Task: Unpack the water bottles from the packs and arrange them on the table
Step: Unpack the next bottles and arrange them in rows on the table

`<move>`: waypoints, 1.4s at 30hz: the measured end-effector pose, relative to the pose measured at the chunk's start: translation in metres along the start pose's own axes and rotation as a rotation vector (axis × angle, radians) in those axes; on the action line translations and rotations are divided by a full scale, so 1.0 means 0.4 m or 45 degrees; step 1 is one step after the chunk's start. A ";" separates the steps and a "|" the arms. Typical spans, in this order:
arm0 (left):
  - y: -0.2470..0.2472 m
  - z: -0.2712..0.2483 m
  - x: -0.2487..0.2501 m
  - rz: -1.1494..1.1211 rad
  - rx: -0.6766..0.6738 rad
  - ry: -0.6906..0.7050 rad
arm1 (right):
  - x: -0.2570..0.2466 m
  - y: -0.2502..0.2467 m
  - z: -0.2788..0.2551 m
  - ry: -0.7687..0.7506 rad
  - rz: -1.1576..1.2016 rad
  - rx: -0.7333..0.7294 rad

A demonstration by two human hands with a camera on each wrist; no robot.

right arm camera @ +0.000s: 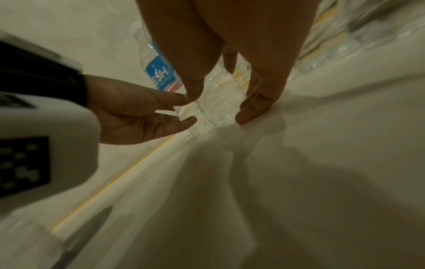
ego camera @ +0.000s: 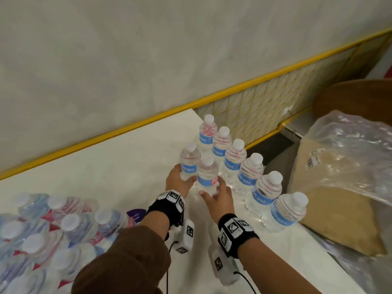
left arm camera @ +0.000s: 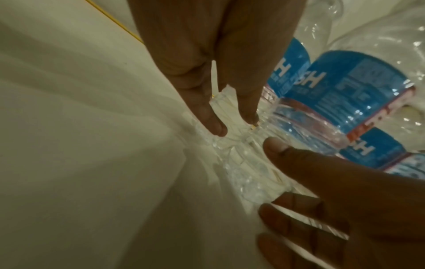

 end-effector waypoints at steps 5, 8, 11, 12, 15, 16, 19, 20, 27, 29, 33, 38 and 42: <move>-0.004 0.053 0.016 -0.043 0.006 -0.008 | -0.015 0.031 0.054 0.064 0.066 0.090; -0.004 0.068 0.022 -0.033 0.012 -0.005 | -0.007 0.040 0.061 0.149 0.156 0.125; -0.002 0.076 0.018 -0.047 0.000 -0.024 | -0.013 0.040 0.068 0.082 0.084 0.132; -0.001 0.078 0.017 -0.050 -0.003 -0.029 | -0.020 0.039 0.068 0.047 0.026 0.126; 0.003 0.086 0.013 -0.070 -0.008 -0.033 | -0.032 0.047 0.065 0.040 -0.029 0.101; 0.004 0.090 0.013 -0.070 -0.018 -0.026 | -0.035 0.049 0.065 0.055 -0.020 0.096; 0.007 0.103 0.013 -0.097 -0.075 -0.018 | -0.034 0.050 0.073 0.094 -0.022 0.121; 0.008 0.106 0.014 -0.100 -0.082 -0.010 | -0.031 0.052 0.075 0.106 -0.021 0.131; 0.022 0.121 0.029 -0.107 -0.051 -0.018 | -0.018 0.054 0.082 0.163 0.057 0.220; 0.026 0.123 0.029 -0.107 -0.040 -0.026 | -0.017 0.051 0.084 0.165 0.034 0.215; 0.030 0.133 0.031 -0.081 -0.038 -0.027 | -0.017 0.051 0.088 0.176 0.035 0.220; 0.034 0.145 0.030 -0.047 -0.052 0.004 | -0.013 0.055 0.095 0.200 0.046 0.228; 0.036 0.152 0.027 -0.042 -0.065 0.015 | -0.007 0.065 0.108 0.205 0.001 0.196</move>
Point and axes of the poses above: each hand's wrist, its own z-axis towards the middle knuckle, its own y-axis out of the palm, x = y × z, the point moved 6 cm from there along z, towards the middle knuckle, and after that the axes turned 3 degrees about z, right-handed, at the moved point
